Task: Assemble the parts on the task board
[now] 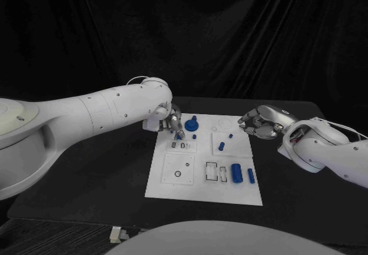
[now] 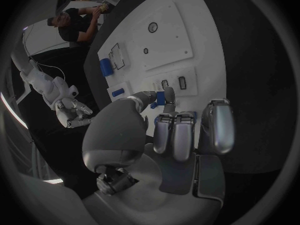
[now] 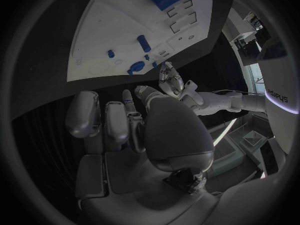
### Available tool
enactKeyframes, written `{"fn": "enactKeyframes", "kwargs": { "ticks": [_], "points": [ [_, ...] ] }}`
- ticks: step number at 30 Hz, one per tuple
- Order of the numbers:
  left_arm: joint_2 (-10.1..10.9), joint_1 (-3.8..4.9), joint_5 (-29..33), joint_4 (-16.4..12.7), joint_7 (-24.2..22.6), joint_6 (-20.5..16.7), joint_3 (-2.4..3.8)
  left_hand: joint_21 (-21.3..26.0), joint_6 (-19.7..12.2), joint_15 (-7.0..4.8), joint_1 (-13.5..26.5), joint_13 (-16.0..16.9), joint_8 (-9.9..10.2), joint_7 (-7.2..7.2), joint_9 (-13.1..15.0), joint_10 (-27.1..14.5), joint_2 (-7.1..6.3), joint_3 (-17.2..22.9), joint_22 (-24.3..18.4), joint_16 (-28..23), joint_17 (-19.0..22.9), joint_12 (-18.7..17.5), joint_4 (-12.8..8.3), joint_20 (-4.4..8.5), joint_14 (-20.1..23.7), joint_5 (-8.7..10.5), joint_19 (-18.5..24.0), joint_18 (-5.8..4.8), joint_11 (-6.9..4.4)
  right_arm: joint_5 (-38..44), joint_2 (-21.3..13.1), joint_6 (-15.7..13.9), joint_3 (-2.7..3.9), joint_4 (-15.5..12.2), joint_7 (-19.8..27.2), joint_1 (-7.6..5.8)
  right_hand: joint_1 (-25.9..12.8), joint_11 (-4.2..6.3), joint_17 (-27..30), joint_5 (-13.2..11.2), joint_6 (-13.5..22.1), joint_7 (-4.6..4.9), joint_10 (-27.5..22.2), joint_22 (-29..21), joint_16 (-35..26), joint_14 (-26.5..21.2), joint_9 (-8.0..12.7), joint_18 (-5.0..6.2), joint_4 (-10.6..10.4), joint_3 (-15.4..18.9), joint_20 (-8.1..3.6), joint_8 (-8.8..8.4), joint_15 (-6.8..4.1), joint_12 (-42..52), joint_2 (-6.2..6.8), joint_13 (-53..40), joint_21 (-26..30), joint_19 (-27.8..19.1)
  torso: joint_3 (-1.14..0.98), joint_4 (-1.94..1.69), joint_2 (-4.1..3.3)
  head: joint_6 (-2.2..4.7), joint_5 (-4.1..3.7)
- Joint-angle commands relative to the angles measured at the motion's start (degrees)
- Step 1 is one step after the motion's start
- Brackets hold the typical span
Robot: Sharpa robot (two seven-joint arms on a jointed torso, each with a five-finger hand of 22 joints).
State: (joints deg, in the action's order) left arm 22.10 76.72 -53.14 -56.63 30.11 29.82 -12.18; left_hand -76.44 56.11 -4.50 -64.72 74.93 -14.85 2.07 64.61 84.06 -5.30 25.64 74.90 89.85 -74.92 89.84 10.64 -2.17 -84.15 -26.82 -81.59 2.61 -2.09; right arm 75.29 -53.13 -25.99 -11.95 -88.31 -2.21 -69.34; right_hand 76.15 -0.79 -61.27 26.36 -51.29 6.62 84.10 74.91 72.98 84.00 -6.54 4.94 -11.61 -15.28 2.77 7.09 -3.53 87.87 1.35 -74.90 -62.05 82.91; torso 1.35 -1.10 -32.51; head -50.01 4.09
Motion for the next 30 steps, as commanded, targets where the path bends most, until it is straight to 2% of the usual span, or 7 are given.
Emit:
{"fn": "enactKeyframes", "kwargs": {
  "ticks": [1,8,17,30],
  "points": [
    [-0.5,-0.52,1.1,0.4,0.4,0.9,0.04,-0.3,0.0,0.37,0.6,15.1,0.6,0.24,-0.2,5.9,-0.01,3.4,10.8,0.2,-15.1,0.2,-3.8,-0.15,-5.8,0.42,-0.2,0.6,0.51,0.1,-0.1,-0.4,0.04,-0.2,-0.4,0.12,0.3,-0.29,0.0,0.3,-0.3,0.01,3.2,6.8,-0.3,1.2,0.1,0.56,0.0,-0.2,0.05,0.28,0.34,-0.2,0.3,-10.4,0.4,-0.2,-0.01,0.0,0.06,0.01,0.08],
    [-1.3,-1.29,1.1,1.2,0.7,1.5,0.04,-0.4,-0.1,0.4,0.4,15.1,1.4,0.3,-0.8,5.9,-0.04,3.7,10.9,0.2,-15.1,0.2,-5.4,-0.2,-5.8,0.74,-0.3,0.58,0.55,0.1,0.0,-0.3,0.04,-0.1,-0.5,0.12,0.3,-0.29,0.0,0.3,-0.3,0.01,3.2,6.8,-0.3,1.2,0.1,0.56,0.0,-0.2,0.05,0.28,0.34,-0.2,0.3,-10.4,0.4,-0.2,0.0,0.01,0.08,0.01,0.31],
    [-1.5,-2.03,1.1,1.6,1.0,1.5,0.04,-0.6,0.0,0.41,0.2,15.1,1.7,0.31,-1.0,5.9,0.15,4.0,10.9,0.2,-15.1,0.2,-6.2,-0.21,-5.8,0.84,-0.4,0.56,0.55,0.1,0.1,-0.1,0.04,0.1,-0.5,0.12,0.3,-0.3,0.1,0.3,-0.3,0.03,3.2,6.8,-0.4,1.2,0.1,0.58,0.1,-0.3,0.06,0.27,0.35,-0.3,0.3,-10.3,0.5,-0.3,-0.01,0.0,0.09,0.01,0.33],
    [-1.8,-2.37,1.1,1.6,1.1,1.4,0.04,-0.5,0.2,0.41,0.1,15.1,1.9,0.36,-1.1,5.9,0.29,4.1,10.9,0.2,-15.1,0.2,-7.0,-0.22,-5.8,0.93,-0.4,0.59,0.58,0.1,0.2,0.1,0.04,0.3,-0.6,0.12,0.3,-0.3,0.1,0.3,-0.3,0.03,3.2,6.8,-0.4,1.2,0.1,0.58,0.1,-0.3,0.06,0.27,0.35,-0.3,0.3,-10.3,0.5,-0.3,0.0,0.0,0.1,0.01,0.5]
  ]
}}
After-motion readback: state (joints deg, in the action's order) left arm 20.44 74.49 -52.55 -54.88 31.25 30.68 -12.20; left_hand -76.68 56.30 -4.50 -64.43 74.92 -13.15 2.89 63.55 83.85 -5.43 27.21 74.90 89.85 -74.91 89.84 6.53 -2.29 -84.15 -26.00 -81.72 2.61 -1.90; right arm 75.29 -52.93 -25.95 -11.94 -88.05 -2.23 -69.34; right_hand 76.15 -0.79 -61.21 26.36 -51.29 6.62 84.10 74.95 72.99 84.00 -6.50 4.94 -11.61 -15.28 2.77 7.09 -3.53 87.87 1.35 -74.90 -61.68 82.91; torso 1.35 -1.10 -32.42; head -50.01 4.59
